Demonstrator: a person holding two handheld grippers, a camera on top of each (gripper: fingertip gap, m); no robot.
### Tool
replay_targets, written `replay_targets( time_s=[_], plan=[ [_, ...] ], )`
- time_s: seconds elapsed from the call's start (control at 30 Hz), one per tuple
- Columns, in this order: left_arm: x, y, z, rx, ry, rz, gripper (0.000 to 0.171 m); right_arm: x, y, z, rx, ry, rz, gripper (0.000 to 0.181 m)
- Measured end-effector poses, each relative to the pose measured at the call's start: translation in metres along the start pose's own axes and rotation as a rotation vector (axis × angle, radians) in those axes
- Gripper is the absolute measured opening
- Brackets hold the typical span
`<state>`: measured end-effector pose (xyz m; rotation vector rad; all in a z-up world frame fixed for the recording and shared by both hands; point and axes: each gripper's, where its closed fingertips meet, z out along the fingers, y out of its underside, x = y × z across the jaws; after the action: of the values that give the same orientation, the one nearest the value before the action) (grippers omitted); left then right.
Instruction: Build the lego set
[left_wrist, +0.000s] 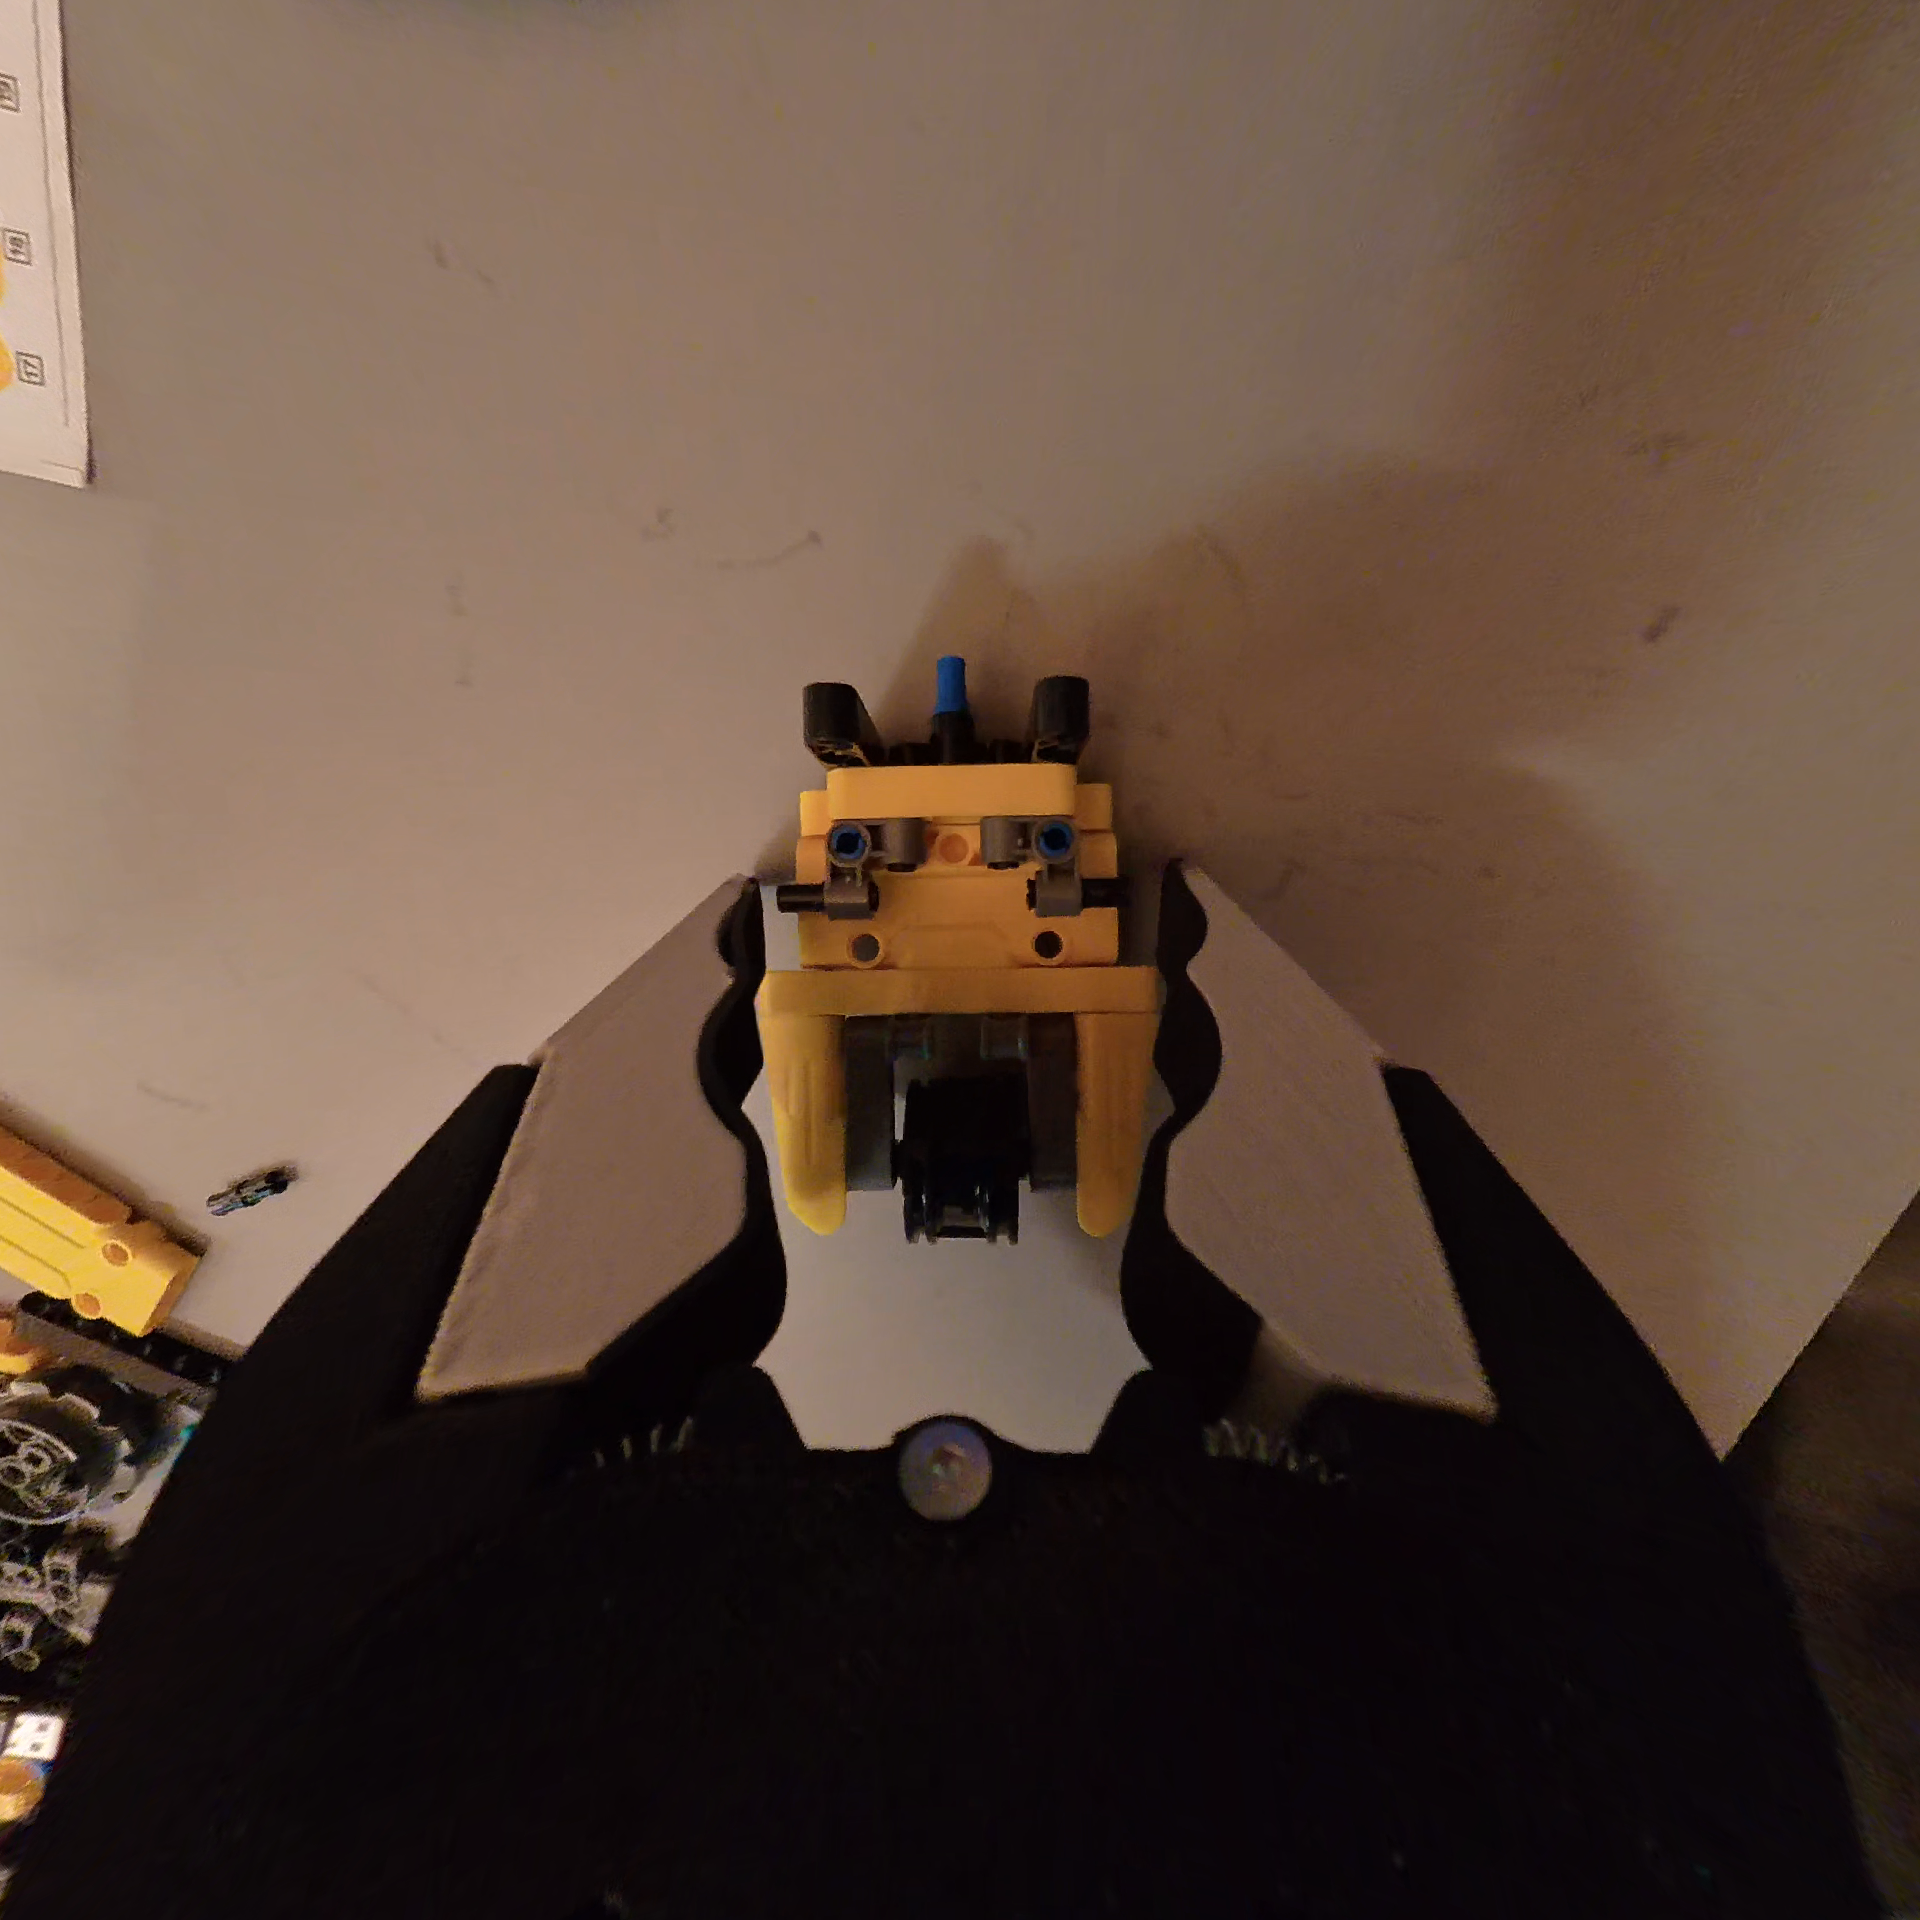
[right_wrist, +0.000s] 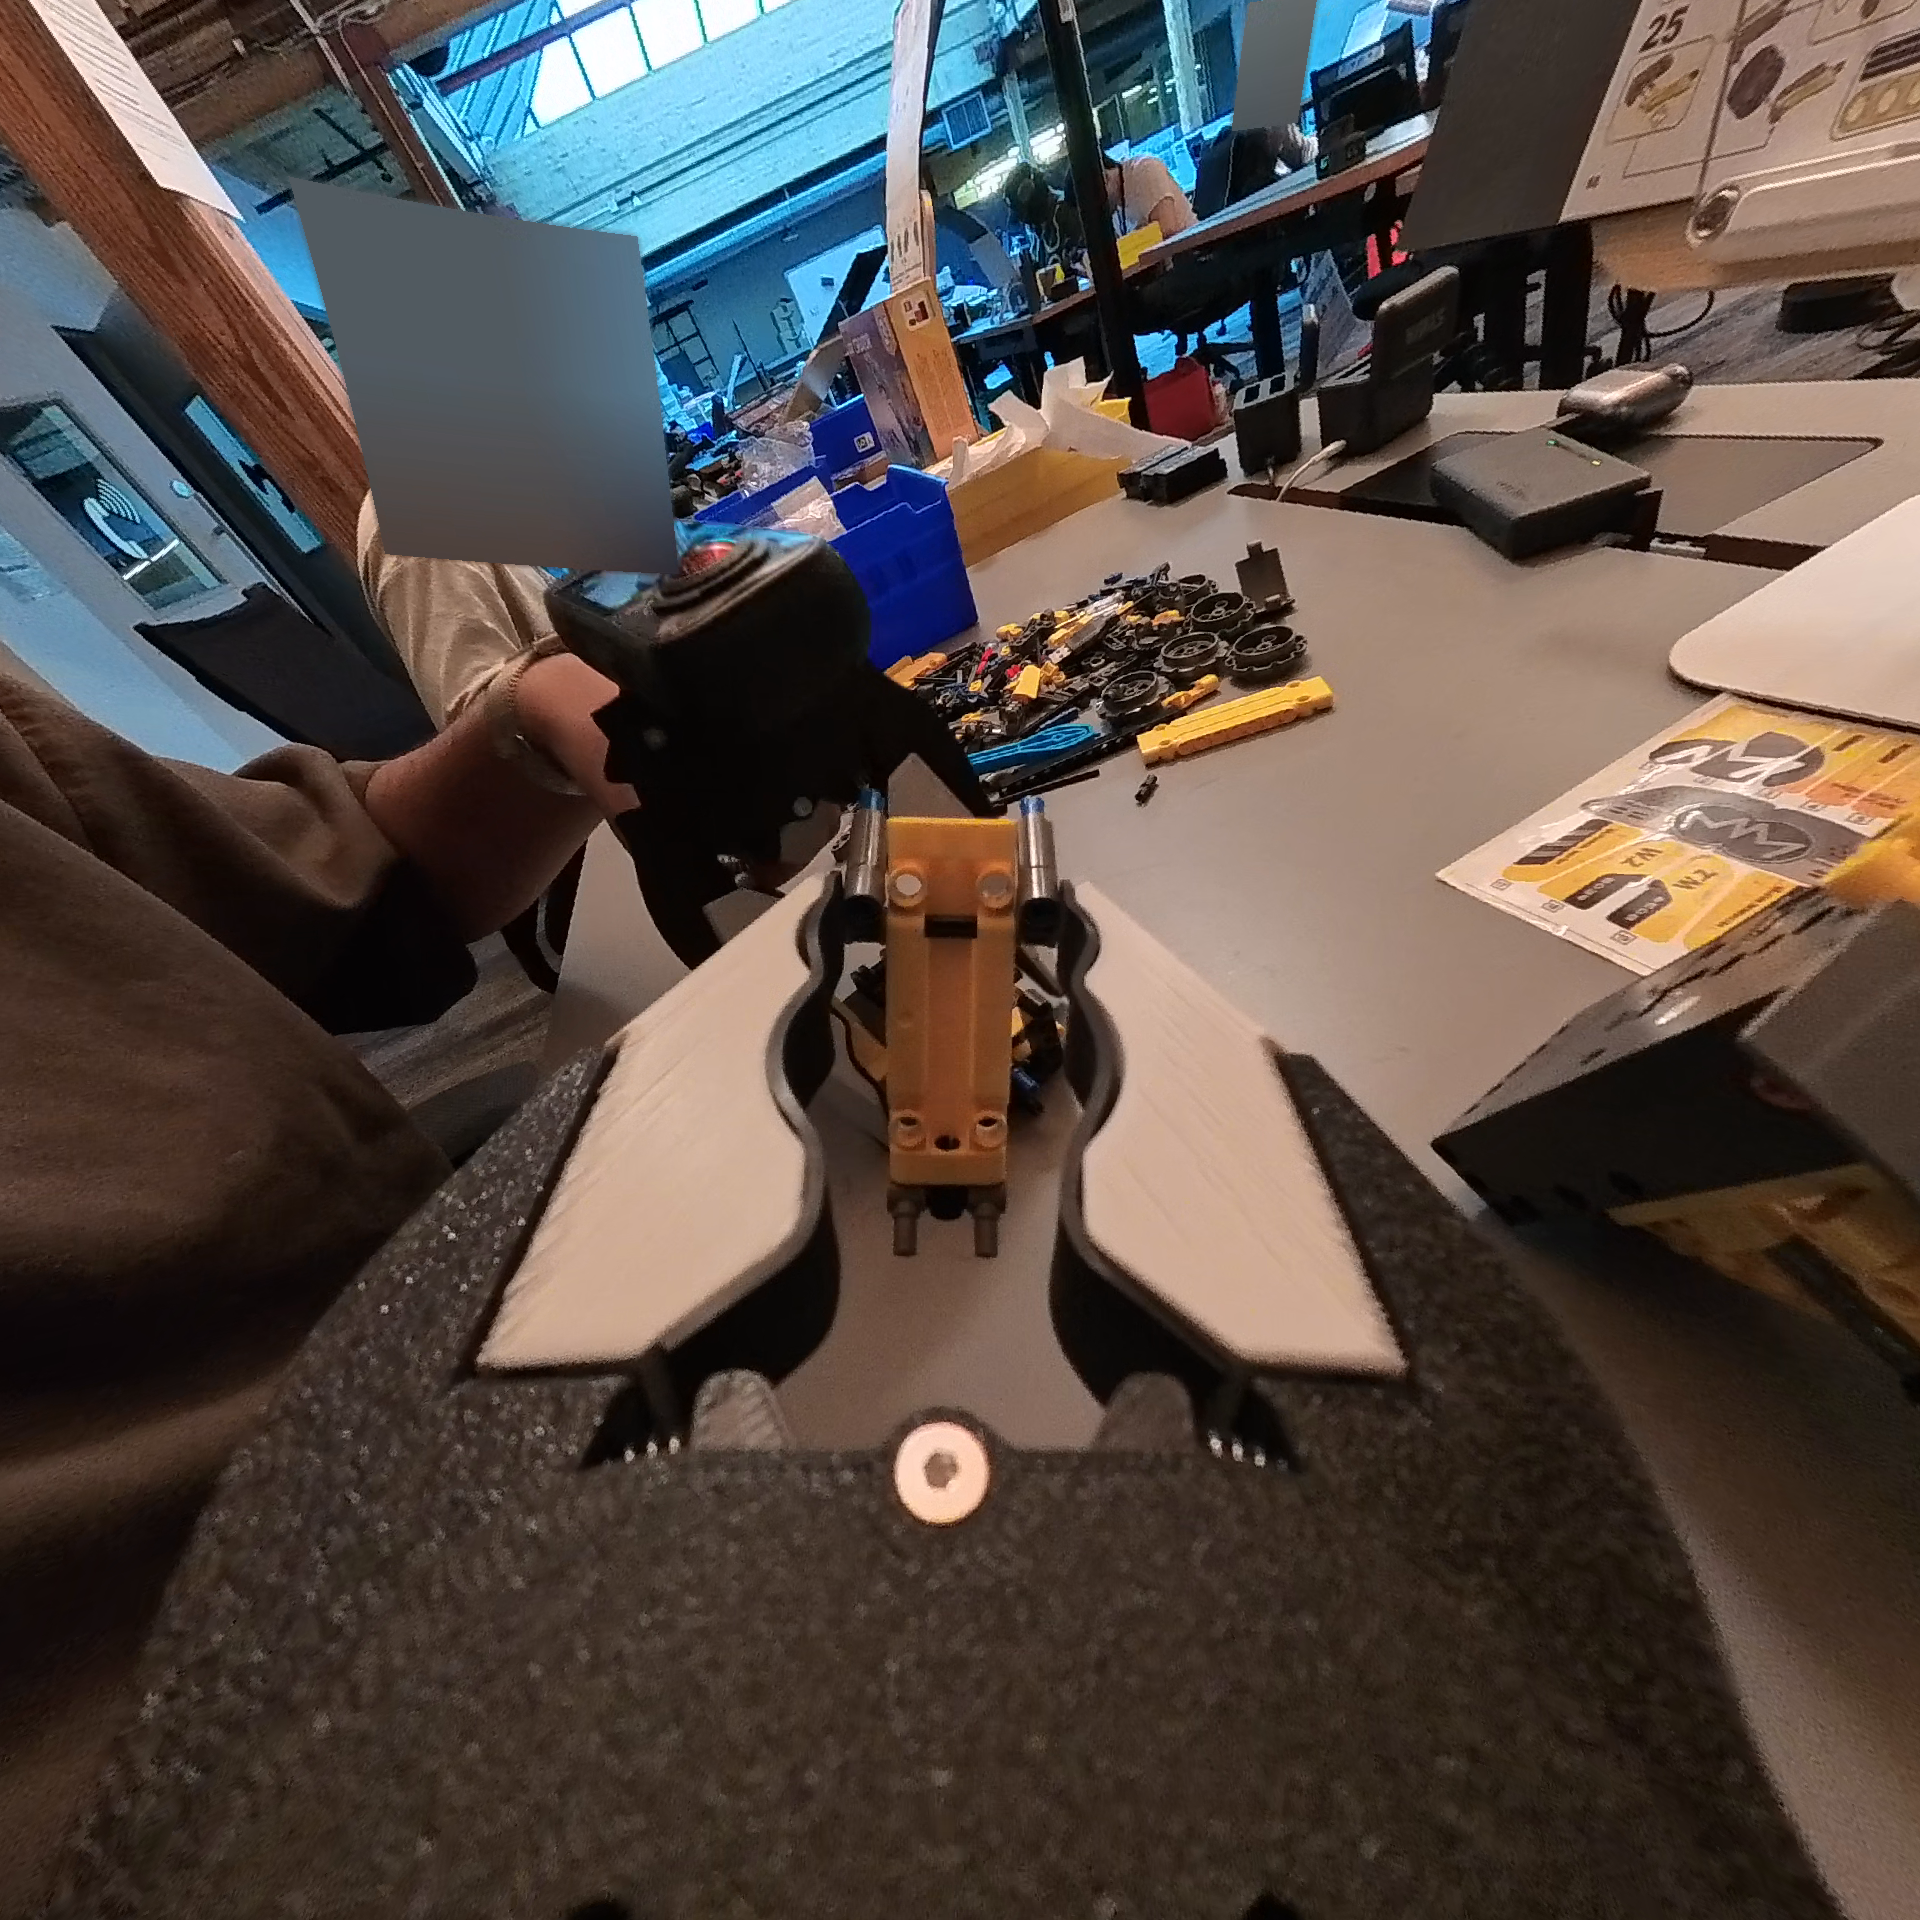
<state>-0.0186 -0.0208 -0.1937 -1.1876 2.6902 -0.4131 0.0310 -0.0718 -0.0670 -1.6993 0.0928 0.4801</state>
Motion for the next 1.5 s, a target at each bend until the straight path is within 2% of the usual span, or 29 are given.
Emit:
replay_targets(
  time_s=[0.2,0.3,0.37,0.43,0.5,0.6,0.63,0.7,0.8,0.9,1.1,1.5],
  plan=[
    [0.002,-0.002,0.001,-0.009,0.024,0.021,0.06,0.002,0.001,0.0,-0.003,0.004,0.007,0.04],
    [-0.008,-0.012,-0.006,0.062,-0.022,-0.003,0.06,0.003,0.0,0.0,0.001,0.006,0.004,0.04],
    [-0.018,-0.025,-0.018,0.172,-0.049,-0.042,0.06,0.004,-0.003,-0.003,0.017,0.015,-0.004,0.039],
    [-0.039,-0.044,-0.038,0.359,-0.103,-0.109,0.06,0.005,-0.01,-0.008,0.045,0.028,-0.018,0.04],
    [-0.054,-0.064,-0.069,0.65,-0.054,-0.243,0.059,0.006,-0.019,-0.014,0.08,0.039,-0.038,0.04],
    [-0.046,-0.081,-0.128,1.144,0.294,-0.369,0.059,0.001,-0.027,-0.018,0.119,0.024,-0.071,0.04],
    [-0.04,-0.08,-0.143,1.266,0.405,-0.373,0.06,-0.001,-0.026,-0.017,0.121,0.017,-0.082,0.04],
    [-0.038,-0.076,-0.152,1.386,0.506,-0.414,0.059,-0.004,-0.021,-0.011,0.104,-0.002,-0.093,0.04],
    [-0.025,-0.074,-0.15,1.419,0.597,-0.405,0.059,-0.02,-0.013,-0.002,0.094,-0.117,-0.046,0.04],
    [-0.013,-0.078,-0.14,1.393,0.62,-0.378,0.058,-0.029,-0.006,0.006,0.088,-0.199,0.045,0.04],
    [0.009,-0.088,-0.132,1.356,0.687,-0.321,0.058,-0.034,0.001,0.011,0.067,-0.21,0.048,0.04],
    [0.012,-0.089,-0.133,1.377,0.709,-0.323,0.058,-0.035,0.002,0.012,0.057,-0.208,0.059,0.04]
  ],
)
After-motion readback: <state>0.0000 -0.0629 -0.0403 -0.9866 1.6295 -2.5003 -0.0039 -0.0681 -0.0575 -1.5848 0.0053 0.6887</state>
